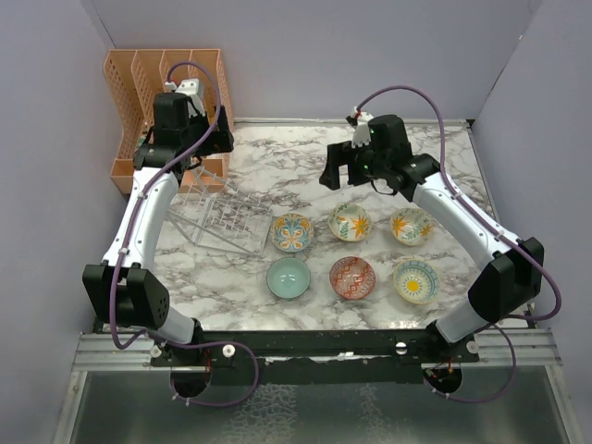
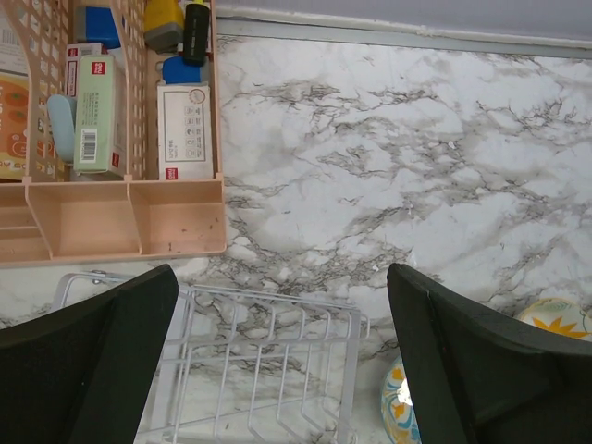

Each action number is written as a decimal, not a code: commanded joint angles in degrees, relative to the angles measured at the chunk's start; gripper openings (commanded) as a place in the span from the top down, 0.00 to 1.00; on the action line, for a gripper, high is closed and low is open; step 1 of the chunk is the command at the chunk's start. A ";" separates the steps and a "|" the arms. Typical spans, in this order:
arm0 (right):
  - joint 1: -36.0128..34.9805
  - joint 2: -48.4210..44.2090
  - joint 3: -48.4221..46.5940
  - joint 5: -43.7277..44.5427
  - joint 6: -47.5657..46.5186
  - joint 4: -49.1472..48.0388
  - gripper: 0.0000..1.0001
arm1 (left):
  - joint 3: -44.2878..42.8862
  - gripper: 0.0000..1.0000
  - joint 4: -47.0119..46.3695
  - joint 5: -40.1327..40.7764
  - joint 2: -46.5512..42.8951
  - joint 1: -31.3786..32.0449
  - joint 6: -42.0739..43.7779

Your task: Load the bowls into the dish rack

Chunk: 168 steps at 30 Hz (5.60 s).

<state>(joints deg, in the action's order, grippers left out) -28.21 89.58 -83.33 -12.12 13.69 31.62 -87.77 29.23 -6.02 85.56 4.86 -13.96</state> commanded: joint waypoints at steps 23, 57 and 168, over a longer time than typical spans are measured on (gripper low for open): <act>-22.47 10.51 -4.48 10.96 -0.48 5.86 0.13 | 9.89 0.01 2.67 3.57 -19.84 -0.38 -9.20; -29.64 33.90 -19.45 27.74 3.92 14.07 0.54 | 13.58 0.01 11.12 15.56 -32.23 3.14 -10.61; -20.49 27.34 27.73 5.49 84.38 -102.51 0.99 | 8.51 0.01 14.00 17.01 -27.73 7.85 -6.31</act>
<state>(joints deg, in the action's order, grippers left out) -48.47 115.22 -52.99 -5.65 96.40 -62.63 -78.41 43.00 9.67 58.61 12.51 -21.17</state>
